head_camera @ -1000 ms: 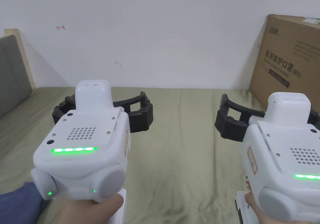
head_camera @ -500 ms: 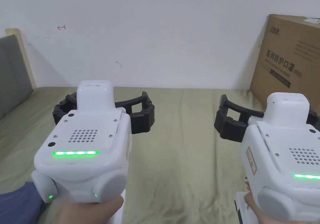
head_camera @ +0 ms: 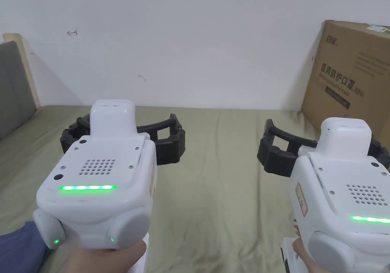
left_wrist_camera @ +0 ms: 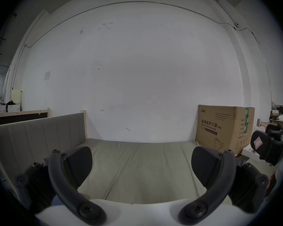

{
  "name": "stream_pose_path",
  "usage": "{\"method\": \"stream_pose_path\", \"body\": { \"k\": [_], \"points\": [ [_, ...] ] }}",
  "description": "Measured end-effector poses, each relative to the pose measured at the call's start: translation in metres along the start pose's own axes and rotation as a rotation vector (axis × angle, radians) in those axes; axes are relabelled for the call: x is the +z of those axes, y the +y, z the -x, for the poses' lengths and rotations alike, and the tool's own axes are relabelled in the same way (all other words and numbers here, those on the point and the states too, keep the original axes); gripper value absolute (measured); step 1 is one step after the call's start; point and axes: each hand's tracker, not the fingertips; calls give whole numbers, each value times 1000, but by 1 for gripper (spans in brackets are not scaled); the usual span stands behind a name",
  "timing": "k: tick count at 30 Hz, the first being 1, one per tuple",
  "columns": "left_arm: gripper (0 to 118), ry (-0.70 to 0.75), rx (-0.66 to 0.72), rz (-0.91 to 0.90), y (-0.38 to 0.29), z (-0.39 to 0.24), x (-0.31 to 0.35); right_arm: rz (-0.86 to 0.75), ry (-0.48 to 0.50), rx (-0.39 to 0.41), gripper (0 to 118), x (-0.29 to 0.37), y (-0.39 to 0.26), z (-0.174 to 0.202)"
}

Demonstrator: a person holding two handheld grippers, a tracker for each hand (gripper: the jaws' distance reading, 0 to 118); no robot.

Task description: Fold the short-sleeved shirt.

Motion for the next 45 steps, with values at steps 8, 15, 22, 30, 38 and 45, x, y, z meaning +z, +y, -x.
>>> {"method": "stream_pose_path", "body": {
  "k": [8,15,22,30,38,45],
  "points": [
    [118,-7,-15,-9,0,-3,3,1,-2,4,118,1,-1,-1],
    [118,-9,-25,-20,1,-3,2,0,-5,-20,118,1,-1,-2],
    [118,-17,-25,-23,0,-5,3,0,-8,-17,118,1,0,-3],
    [118,-20,-22,-19,1,-7,3,4,-9,-8,118,-1,-1,-3],
    [118,-58,-30,-15,1,-9,2,-3,1,-10,118,-1,-1,-4],
    [118,-58,-41,-14,-1,-12,3,-10,-1,37,118,-1,-4,2]
  ]
}}
